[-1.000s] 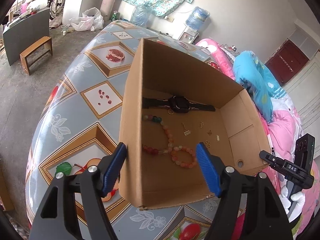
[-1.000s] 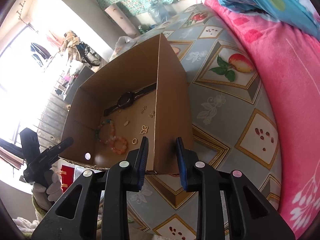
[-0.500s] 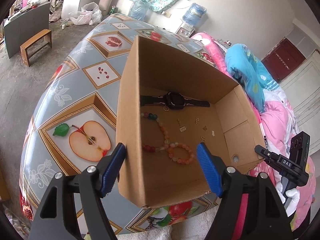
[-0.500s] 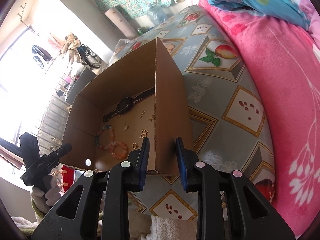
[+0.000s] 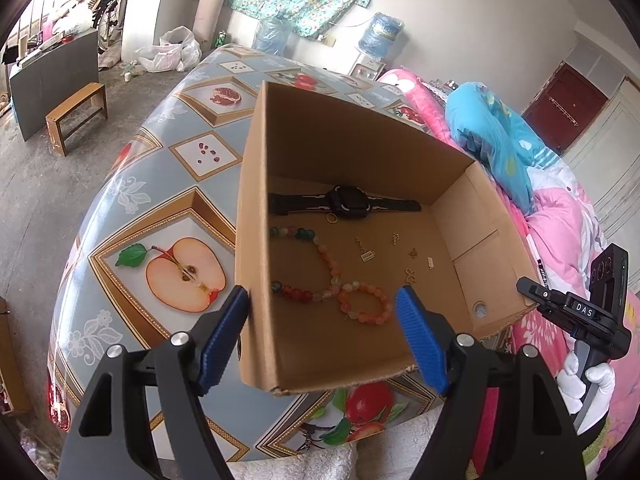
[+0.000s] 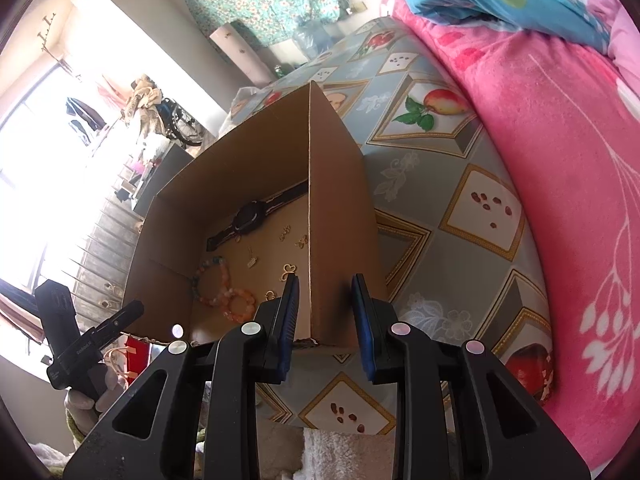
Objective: Organize jewelry
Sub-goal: 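Withdraw both tools up and out of the box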
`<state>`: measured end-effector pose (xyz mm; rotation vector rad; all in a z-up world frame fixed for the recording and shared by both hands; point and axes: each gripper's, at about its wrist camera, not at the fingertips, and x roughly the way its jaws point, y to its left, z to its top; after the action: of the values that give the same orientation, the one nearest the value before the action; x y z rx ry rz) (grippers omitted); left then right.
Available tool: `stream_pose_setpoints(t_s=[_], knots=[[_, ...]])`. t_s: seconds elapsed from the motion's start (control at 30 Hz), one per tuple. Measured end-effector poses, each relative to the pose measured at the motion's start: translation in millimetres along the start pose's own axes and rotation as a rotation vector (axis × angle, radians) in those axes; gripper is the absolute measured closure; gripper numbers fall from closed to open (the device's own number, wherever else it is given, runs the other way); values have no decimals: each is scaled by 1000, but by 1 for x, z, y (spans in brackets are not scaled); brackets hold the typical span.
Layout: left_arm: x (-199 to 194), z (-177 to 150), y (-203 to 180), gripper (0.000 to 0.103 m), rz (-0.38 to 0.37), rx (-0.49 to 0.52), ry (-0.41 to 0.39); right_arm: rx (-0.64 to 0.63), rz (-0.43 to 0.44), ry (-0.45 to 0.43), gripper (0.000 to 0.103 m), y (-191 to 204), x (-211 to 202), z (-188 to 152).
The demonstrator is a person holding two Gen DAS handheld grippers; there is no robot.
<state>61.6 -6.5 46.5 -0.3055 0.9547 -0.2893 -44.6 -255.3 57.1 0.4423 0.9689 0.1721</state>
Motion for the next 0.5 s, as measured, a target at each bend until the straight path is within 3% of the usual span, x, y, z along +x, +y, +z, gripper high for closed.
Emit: stream_pose_setpoints(t_s=[0.17,0.3,0.4,0.5], knots=[[-10,-7,-2,29,2,18,-41,7,6,-18,77,-1,-3,-3],[-38,-17,-15,28,39,79,-147,-49,-50,-109,71,12,-22,-11],[-59,-26,-29,18,82,133,-221,-101,-88,-215,60,24,-47,-24],[-74,-37,-41,6,114,153,-274,-186,-147,-331,39,44,-71,-43]])
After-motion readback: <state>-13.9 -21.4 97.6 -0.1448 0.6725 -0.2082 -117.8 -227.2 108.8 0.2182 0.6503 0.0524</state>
